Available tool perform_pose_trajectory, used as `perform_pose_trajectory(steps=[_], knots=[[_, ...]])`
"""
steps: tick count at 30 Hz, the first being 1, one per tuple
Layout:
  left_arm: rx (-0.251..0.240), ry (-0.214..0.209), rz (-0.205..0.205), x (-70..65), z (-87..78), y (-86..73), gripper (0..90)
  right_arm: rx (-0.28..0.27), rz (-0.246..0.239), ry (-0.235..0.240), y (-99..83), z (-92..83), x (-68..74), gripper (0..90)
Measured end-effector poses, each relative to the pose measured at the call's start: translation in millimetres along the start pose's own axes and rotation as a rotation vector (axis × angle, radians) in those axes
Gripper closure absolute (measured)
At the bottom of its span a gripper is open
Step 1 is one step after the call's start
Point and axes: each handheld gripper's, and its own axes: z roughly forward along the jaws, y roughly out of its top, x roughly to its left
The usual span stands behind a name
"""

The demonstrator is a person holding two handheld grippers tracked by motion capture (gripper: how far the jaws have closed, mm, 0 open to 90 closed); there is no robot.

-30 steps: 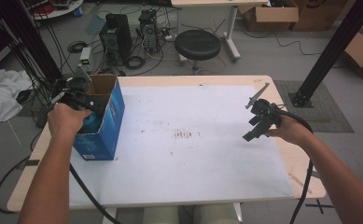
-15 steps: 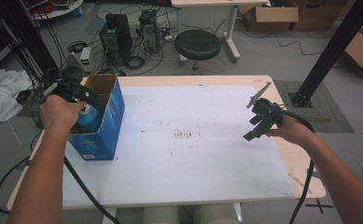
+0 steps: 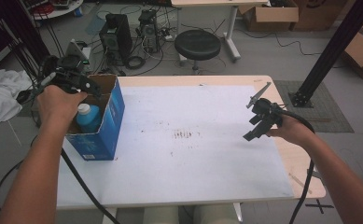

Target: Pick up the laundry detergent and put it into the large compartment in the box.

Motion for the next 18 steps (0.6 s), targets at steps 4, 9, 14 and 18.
perform_pose_trajectory(steps=[4,9,14,18], knots=[[-0.018,-0.02,0.023,-8.0,-8.4,2.1,28.8,-0.002,0.001,0.0,-0.1,-1.1,0.3,17.1],[-0.022,-0.043,0.054,-19.3,-11.5,2.6,28.3,-0.003,0.004,0.0,-0.2,-1.3,0.0,17.1],[-0.023,-0.066,0.07,-28.7,-13.3,3.4,25.2,-0.001,-0.001,0.002,0.6,-0.6,1.0,17.1],[-0.018,-0.078,0.082,-35.2,-15.5,4.3,22.7,0.0,-0.002,0.004,1.5,0.7,0.9,17.1]])
